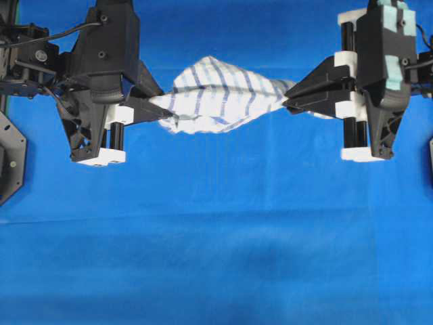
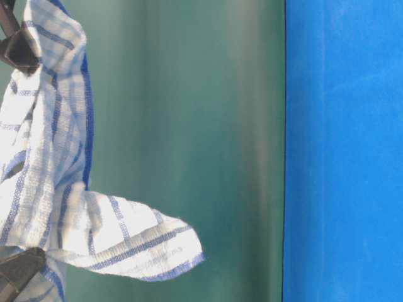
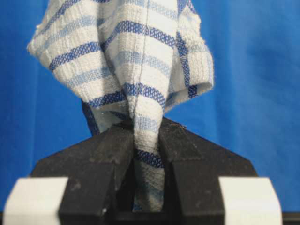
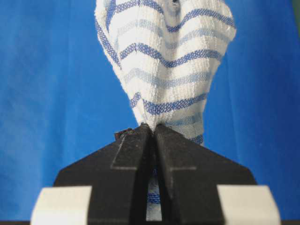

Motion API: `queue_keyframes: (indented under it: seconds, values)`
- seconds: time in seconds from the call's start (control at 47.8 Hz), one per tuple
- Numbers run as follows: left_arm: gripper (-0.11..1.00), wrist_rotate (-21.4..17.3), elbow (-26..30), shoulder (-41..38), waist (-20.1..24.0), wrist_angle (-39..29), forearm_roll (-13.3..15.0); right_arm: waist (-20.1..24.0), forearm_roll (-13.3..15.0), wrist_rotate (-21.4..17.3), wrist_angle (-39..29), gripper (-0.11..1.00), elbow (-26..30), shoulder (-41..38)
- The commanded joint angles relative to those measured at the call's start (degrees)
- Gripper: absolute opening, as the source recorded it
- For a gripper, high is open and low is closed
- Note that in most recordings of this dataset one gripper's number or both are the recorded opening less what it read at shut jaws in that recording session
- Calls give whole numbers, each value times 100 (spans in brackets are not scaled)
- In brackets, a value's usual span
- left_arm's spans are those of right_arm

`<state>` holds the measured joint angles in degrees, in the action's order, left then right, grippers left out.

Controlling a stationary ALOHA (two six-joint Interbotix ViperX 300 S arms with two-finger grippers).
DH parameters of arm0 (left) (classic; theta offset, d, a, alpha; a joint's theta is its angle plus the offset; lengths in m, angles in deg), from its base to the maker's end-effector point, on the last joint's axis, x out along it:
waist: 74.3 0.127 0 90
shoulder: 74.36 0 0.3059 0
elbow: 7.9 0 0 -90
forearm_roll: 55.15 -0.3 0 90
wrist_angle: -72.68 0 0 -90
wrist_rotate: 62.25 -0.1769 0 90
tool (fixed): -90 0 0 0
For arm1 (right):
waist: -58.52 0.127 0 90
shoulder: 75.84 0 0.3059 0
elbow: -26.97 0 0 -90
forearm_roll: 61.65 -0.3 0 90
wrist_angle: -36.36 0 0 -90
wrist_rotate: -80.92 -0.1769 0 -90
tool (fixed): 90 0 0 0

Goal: Lift the towel with both arms.

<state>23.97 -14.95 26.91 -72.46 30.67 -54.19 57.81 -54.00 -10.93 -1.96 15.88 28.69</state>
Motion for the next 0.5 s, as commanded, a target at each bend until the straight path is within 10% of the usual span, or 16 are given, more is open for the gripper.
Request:
queue_keyframes:
  seconds: [0.0,0.105,0.272,0.481]
  values:
    - [10,-35,132,53,26,62,-9,-9,18,-18,9,5,141,18]
    - [37,-18,114,62,26,79,-9,-9,18,-44,9,7,141,-18]
    - [85,-26,79,105,35,70,-9,-9,123,-44,9,55,123,-88]
    - [90,-9,-44,97,35,70,9,-9,290,-97,9,67,114,-132]
